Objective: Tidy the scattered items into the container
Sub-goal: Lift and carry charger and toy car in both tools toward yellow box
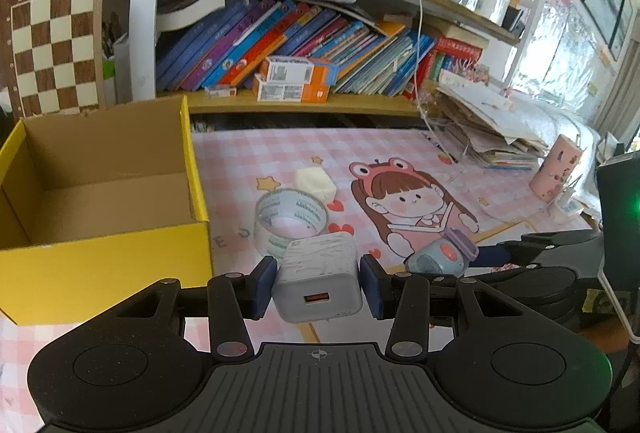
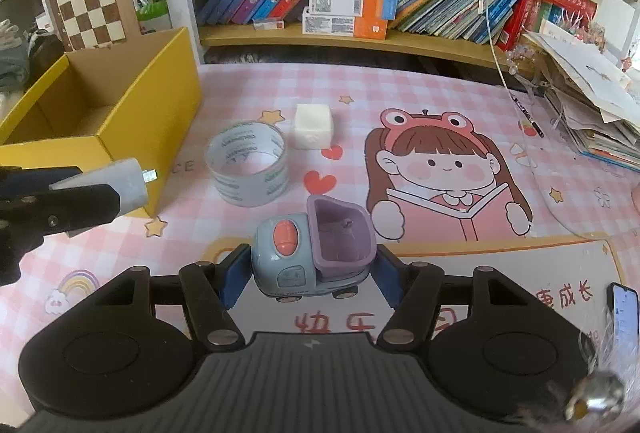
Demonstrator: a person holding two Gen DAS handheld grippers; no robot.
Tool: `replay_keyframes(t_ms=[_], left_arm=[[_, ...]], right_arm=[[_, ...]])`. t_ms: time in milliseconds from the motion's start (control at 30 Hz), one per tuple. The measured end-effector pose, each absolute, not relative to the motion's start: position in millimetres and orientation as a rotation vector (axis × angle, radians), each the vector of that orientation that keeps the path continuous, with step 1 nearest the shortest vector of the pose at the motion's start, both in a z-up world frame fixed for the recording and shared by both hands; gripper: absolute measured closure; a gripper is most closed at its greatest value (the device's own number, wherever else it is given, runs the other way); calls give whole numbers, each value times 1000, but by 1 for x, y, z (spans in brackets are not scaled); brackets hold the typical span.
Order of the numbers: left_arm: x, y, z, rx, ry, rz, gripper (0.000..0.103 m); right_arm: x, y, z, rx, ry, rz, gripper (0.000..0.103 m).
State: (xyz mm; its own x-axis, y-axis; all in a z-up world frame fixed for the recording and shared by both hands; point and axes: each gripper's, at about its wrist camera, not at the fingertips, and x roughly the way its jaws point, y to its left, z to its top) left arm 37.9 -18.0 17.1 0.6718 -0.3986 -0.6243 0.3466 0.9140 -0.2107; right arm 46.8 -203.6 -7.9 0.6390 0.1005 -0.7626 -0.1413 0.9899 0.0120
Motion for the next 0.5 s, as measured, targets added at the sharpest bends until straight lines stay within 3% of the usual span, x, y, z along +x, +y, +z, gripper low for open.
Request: replay_keyframes(t_ms=[500], left_arm=[[31, 39, 43, -125, 641, -427, 59]], right_arm=[[38, -151, 16, -69, 808, 182, 40]])
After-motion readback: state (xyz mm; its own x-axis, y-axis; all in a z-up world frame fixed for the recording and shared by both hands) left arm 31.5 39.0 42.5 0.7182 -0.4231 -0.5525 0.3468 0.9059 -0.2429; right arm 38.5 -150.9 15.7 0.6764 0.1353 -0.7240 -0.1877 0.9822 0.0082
